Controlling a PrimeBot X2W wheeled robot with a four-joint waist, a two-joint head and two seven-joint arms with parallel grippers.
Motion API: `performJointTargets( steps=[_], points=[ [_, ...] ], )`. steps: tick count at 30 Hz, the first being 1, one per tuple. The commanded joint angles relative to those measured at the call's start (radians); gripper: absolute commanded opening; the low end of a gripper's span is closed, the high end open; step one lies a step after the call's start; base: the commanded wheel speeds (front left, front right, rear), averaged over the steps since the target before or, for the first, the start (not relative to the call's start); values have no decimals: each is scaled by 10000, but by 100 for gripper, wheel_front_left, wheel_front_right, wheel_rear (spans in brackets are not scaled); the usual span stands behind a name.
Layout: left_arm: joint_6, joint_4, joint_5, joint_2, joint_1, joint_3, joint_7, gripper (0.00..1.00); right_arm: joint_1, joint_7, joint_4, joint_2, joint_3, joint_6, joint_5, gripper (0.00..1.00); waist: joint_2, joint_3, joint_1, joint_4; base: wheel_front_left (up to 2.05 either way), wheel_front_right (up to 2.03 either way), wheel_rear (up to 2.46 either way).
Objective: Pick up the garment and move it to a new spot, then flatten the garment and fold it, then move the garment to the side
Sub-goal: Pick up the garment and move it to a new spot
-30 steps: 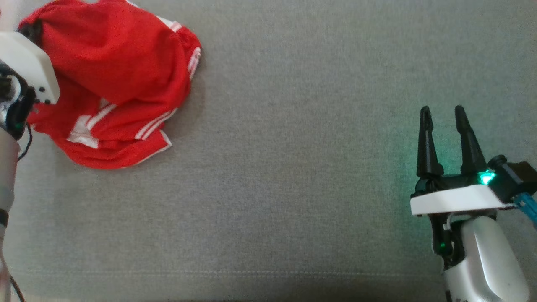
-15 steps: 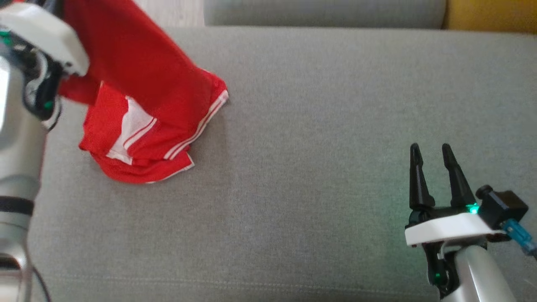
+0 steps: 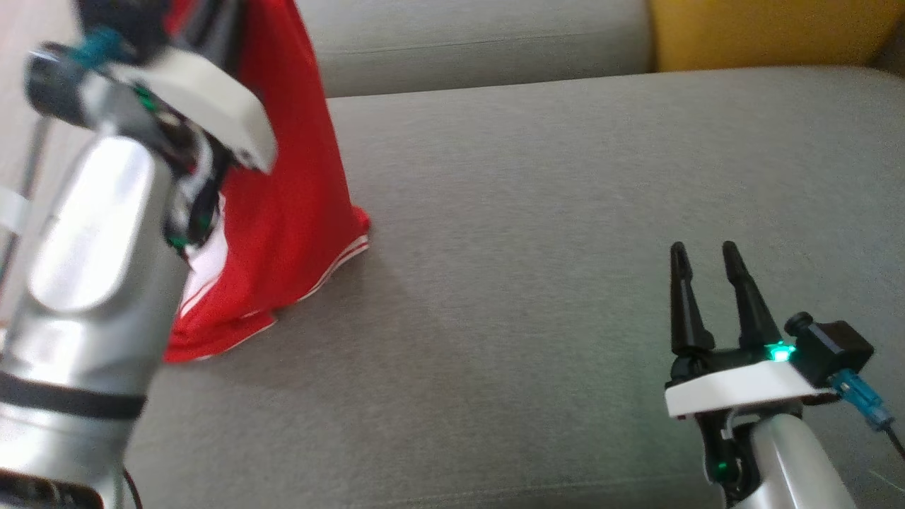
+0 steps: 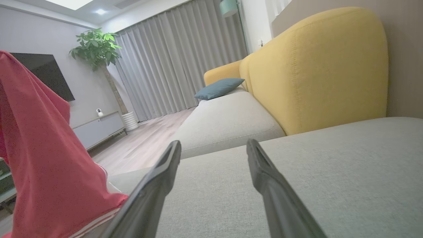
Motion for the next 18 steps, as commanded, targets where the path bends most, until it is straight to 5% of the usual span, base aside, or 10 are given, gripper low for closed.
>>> performJointTargets(
  steps=[1, 7, 16, 17, 18],
  points=[
    [148, -464, 180, 248, -276, 215, 41, 0, -157, -107, -422, -54, 344, 77, 65, 100, 0, 18, 0, -562, 0, 0, 0],
    [547, -680, 116, -369, 225, -40, 0, 0, -257, -107, -647, -54, 542, 77, 193, 100, 0, 211, 0, -1518, 0, 0, 0],
    [1240, 448, -61, -2254, -449, -503, -935, 0, -649, -107, -858, -54, 1218, 77, 488, 100, 0, 852, 0, -3047, 0, 0, 0],
    [1294, 688, -91, -2336, -476, -608, -1048, 65, -666, -107, -868, -54, 1270, 77, 521, 100, 0, 899, 0, -3146, 0, 0, 0],
    [1303, 928, -132, -2395, -497, -739, -1129, 100, -684, -107, -874, -54, 1329, 77, 550, 100, 0, 952, 0, -3242, 0, 0, 0]
  ],
)
